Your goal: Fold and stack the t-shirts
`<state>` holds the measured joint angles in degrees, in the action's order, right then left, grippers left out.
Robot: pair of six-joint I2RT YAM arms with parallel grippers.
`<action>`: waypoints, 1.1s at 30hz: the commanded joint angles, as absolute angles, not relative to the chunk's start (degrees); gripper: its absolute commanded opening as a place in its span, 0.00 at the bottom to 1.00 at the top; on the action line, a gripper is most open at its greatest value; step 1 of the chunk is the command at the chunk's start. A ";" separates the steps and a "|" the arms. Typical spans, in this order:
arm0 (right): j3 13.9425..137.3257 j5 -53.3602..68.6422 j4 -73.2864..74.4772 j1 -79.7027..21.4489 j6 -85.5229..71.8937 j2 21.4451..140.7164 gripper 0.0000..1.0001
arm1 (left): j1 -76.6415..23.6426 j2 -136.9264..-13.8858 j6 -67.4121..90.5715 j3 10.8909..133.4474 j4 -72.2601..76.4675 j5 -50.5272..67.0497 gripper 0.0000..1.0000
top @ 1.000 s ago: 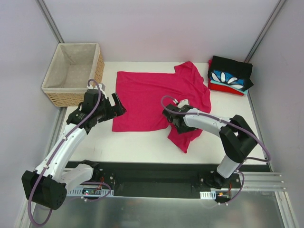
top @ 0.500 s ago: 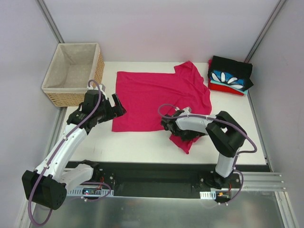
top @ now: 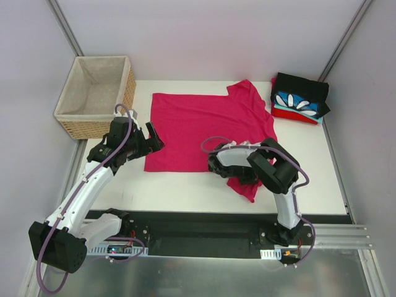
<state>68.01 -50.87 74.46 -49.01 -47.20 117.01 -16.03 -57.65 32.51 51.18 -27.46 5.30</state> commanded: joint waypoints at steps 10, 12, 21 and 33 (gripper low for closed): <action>63.30 -43.88 64.93 -51.42 -36.42 80.49 0.97 | -15.64 -56.96 32.08 49.93 -27.25 6.40 0.99; 57.00 -38.88 58.57 -51.68 -29.99 72.29 0.97 | -15.64 -56.60 31.73 49.40 -27.25 7.99 0.99; 39.04 -25.60 43.34 -51.68 -27.85 42.91 0.97 | -15.73 -51.69 35.68 37.73 -23.66 11.25 0.99; 25.14 -16.17 38.76 -51.68 -34.89 29.54 0.97 | -15.73 -53.52 38.14 27.96 -17.32 8.53 0.99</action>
<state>27.57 -18.98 41.87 -51.48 -32.01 33.41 -16.03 -53.65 36.58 30.33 -21.43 11.16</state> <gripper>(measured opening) 0.966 0.992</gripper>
